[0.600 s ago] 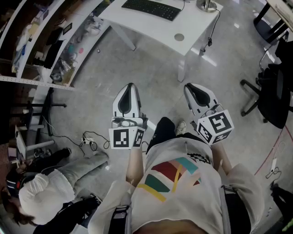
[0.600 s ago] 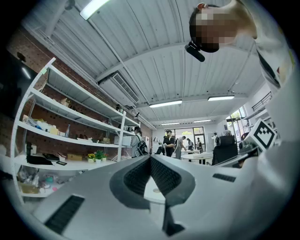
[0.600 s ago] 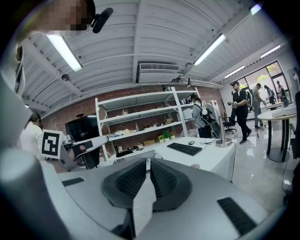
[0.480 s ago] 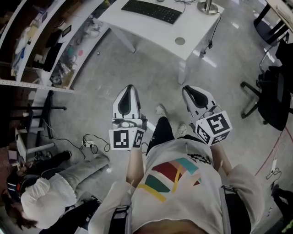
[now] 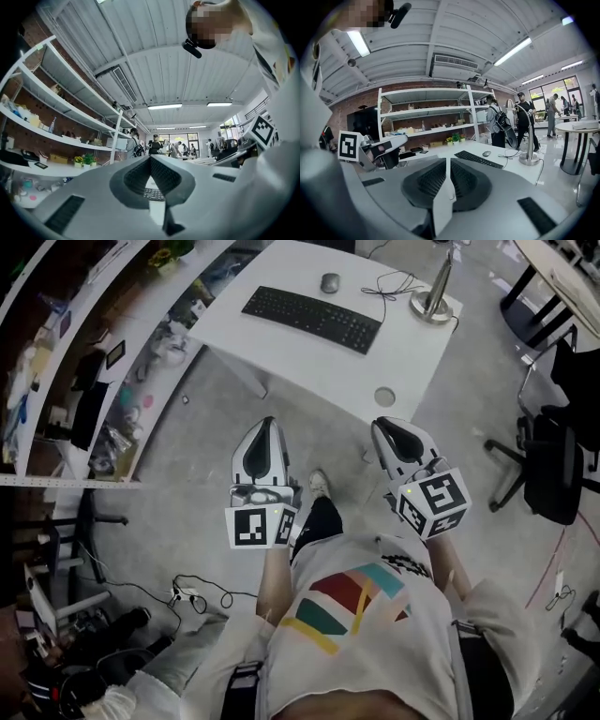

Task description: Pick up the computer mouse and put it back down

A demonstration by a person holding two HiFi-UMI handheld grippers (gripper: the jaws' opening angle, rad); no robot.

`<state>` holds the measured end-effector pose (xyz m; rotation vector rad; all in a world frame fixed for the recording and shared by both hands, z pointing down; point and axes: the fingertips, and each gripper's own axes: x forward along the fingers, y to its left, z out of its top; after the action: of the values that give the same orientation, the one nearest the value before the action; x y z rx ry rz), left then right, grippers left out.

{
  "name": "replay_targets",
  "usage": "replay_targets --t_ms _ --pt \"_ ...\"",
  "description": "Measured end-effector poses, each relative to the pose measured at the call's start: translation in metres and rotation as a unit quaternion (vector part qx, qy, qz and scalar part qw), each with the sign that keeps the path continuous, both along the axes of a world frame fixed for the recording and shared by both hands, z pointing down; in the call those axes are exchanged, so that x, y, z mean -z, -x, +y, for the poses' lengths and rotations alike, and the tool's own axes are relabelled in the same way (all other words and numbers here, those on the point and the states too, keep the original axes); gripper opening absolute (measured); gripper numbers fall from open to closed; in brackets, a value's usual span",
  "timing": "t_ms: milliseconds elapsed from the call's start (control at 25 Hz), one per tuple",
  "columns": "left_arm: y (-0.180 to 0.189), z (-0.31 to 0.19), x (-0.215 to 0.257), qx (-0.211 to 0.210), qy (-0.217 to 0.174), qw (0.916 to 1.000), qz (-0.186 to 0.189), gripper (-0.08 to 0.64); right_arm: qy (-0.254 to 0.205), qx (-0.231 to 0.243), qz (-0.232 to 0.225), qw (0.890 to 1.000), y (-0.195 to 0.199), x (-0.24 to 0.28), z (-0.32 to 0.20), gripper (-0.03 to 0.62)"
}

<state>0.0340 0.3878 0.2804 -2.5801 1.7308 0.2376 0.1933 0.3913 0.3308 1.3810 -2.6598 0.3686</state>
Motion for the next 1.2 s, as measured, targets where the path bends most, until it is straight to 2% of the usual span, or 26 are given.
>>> replay_targets --t_ms 160,320,480,720,960,1200 --pt "0.041 -0.082 0.019 -0.036 -0.007 0.9993 -0.004 0.043 -0.001 -0.026 0.003 1.000 0.047 0.017 -0.080 0.037" --pt "0.072 -0.153 0.019 -0.059 -0.005 0.9982 -0.003 0.043 0.015 -0.042 0.017 0.999 0.081 0.010 -0.147 0.037" --pt "0.099 -0.178 0.014 -0.071 0.005 0.9974 0.013 0.043 0.031 -0.064 0.025 0.997 0.105 0.009 -0.161 0.037" --pt "0.109 -0.212 0.012 -0.071 0.010 0.9972 0.020 0.043 0.029 -0.060 0.024 0.997 0.118 0.010 -0.203 0.037" --pt "0.112 -0.277 0.022 -0.065 0.012 0.9975 0.026 0.044 0.036 -0.053 0.029 0.998 0.117 0.005 -0.275 0.037" --pt "0.099 -0.345 0.031 -0.069 0.014 0.9975 0.006 0.043 0.045 -0.081 0.007 0.996 0.091 0.004 -0.343 0.037"
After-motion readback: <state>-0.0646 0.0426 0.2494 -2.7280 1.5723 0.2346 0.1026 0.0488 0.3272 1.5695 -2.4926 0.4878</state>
